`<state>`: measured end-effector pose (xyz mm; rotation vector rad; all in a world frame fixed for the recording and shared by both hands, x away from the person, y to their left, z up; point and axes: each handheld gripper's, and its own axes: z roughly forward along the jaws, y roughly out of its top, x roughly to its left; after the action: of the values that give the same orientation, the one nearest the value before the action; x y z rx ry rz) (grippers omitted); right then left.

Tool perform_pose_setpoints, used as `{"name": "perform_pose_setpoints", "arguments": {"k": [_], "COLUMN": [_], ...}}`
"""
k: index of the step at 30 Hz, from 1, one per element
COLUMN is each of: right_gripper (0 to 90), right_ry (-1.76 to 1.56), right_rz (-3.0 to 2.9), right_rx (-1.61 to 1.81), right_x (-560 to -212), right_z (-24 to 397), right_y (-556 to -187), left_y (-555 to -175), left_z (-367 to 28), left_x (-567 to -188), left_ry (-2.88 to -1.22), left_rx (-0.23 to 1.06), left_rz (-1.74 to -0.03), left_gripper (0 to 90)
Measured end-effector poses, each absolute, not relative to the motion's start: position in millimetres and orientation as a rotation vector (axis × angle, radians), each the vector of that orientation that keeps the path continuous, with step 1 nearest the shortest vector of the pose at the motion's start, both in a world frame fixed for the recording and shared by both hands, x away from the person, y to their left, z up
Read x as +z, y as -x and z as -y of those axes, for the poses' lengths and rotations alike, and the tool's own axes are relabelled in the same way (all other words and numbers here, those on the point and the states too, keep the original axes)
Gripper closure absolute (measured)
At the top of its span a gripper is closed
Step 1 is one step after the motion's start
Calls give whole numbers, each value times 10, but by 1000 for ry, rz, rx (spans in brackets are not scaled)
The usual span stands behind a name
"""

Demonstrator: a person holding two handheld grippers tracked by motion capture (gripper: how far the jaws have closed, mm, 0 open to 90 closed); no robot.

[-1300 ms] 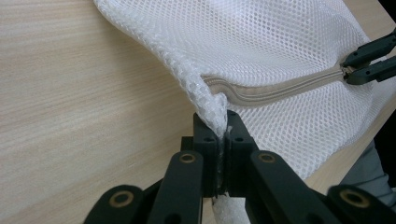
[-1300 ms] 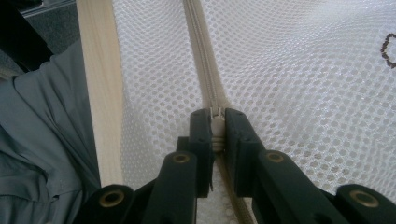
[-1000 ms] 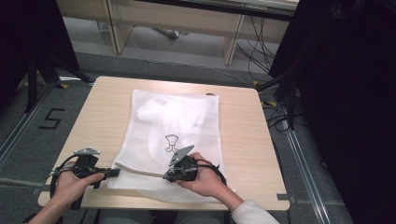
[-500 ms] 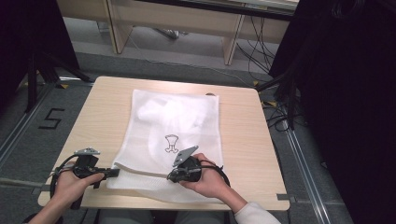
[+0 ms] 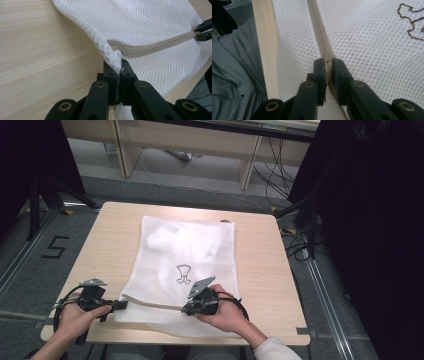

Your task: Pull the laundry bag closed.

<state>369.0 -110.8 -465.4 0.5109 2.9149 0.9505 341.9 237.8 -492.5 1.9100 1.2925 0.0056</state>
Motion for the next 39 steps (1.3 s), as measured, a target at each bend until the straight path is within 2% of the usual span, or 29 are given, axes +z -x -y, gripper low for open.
{"name": "perform_pose_setpoints", "arguments": {"k": [39], "right_gripper": [826], "right_ry": [-558], "right_rz": [-2901], "right_rx": [953], "right_x": [-4632], "right_z": [1299], "right_y": [-3663], "left_y": [-3420], "left_z": [-2388], "left_x": [-4922], "left_ry": [-1908], "left_rx": [15], "left_rz": [-1297], "left_gripper": [856]}}
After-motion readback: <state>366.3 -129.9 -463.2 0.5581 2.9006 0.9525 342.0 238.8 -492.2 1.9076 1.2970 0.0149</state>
